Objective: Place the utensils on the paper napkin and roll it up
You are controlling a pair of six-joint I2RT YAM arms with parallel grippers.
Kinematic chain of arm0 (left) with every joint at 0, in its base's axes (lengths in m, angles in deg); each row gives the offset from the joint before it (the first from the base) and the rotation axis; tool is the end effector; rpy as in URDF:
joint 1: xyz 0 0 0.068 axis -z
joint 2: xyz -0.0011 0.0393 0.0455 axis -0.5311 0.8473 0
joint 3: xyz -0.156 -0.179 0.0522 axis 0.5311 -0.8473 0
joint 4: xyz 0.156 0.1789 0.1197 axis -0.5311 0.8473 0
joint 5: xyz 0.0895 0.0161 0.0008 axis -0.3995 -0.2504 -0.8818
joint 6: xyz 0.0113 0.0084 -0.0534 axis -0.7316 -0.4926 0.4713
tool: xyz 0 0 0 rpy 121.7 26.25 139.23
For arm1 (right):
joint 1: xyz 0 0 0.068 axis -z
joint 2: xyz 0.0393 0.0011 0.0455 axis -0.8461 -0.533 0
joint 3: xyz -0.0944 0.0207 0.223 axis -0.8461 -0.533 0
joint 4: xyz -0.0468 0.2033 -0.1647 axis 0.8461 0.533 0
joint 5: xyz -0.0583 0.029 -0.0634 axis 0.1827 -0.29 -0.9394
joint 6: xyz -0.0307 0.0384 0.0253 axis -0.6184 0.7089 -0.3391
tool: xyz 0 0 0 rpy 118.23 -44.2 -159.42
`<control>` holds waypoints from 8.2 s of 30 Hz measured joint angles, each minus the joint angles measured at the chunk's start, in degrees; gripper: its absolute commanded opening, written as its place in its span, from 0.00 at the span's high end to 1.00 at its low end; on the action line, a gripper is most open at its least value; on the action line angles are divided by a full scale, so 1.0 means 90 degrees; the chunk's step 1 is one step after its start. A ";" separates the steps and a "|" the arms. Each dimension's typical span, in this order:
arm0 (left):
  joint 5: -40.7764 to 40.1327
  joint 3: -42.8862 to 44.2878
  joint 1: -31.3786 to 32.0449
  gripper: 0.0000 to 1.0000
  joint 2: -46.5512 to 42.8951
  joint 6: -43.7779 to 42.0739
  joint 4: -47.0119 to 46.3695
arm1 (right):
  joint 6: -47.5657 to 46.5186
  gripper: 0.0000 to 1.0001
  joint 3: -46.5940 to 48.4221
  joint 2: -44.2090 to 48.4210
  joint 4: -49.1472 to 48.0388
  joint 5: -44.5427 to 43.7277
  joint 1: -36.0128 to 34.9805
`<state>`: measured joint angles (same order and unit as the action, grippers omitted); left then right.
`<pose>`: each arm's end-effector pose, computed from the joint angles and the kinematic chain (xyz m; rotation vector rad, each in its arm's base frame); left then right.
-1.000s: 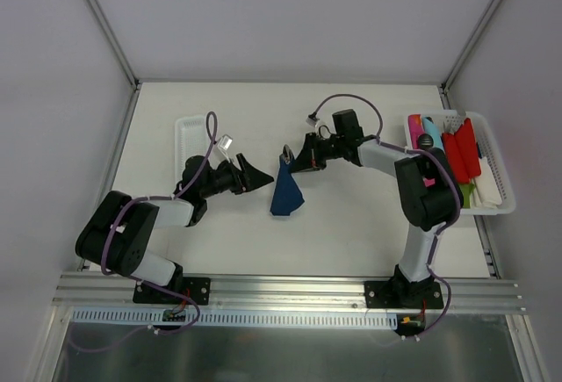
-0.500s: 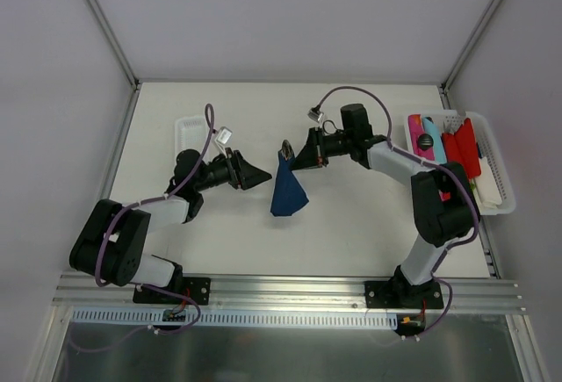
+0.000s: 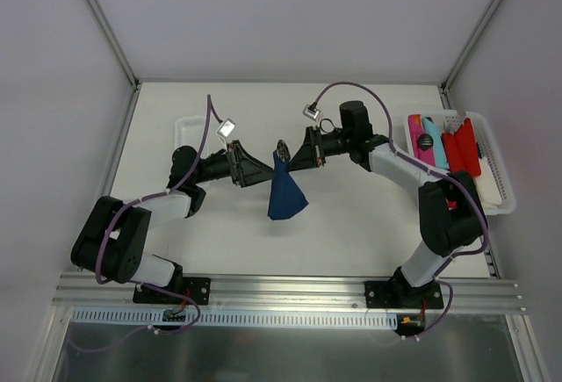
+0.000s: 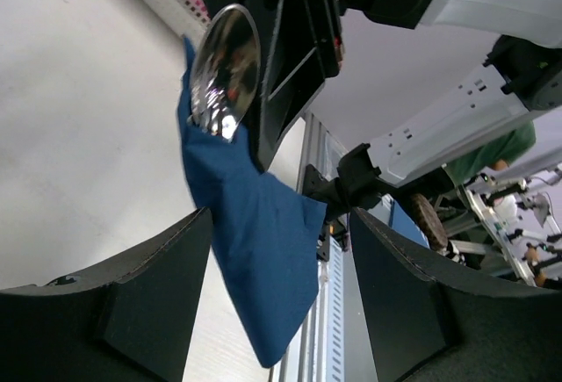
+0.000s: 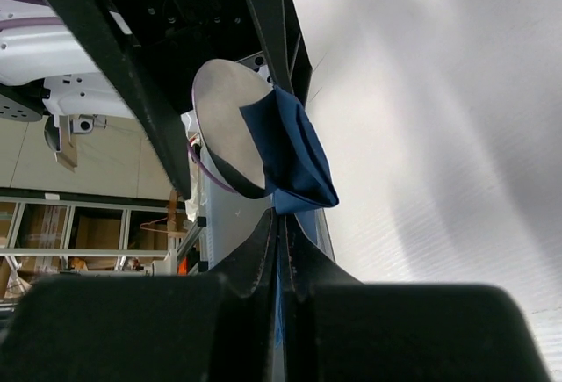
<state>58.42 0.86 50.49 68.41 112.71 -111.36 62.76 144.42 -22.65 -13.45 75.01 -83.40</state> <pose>0.2494 -0.1162 0.2053 0.5064 1.5731 -1.6328 0.3168 0.1900 0.2275 -0.9399 1.8556 1.6235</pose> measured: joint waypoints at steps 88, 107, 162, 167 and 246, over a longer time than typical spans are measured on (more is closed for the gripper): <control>-0.4209 -0.0408 0.0444 1.00 -0.3145 -0.0469 0.1982 | -0.2239 0.84 0.1688 0.2008 0.3383 -0.3604 -0.0874; -0.4141 -0.0408 0.0452 1.00 -0.3276 -0.0347 0.2127 | -0.2120 0.49 0.1688 0.1188 0.2924 -0.3504 -0.1753; -0.3147 -0.0287 0.0457 1.00 -0.2431 0.0712 0.0724 | -0.0481 0.56 0.1246 0.0566 0.0988 -0.1316 -0.1270; -0.3150 -0.0287 0.0452 1.00 -0.2227 0.0843 0.0512 | 0.0865 0.53 0.0869 0.0287 -0.0323 -0.0622 -0.1090; -0.3082 0.0053 0.1005 0.29 -0.2936 0.0240 0.2244 | 0.0678 1.00 0.0306 0.1202 -0.0578 -0.0503 -0.1311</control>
<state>30.69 1.34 59.54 41.99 114.87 -91.17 68.86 147.17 -11.83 -18.65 70.49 -95.20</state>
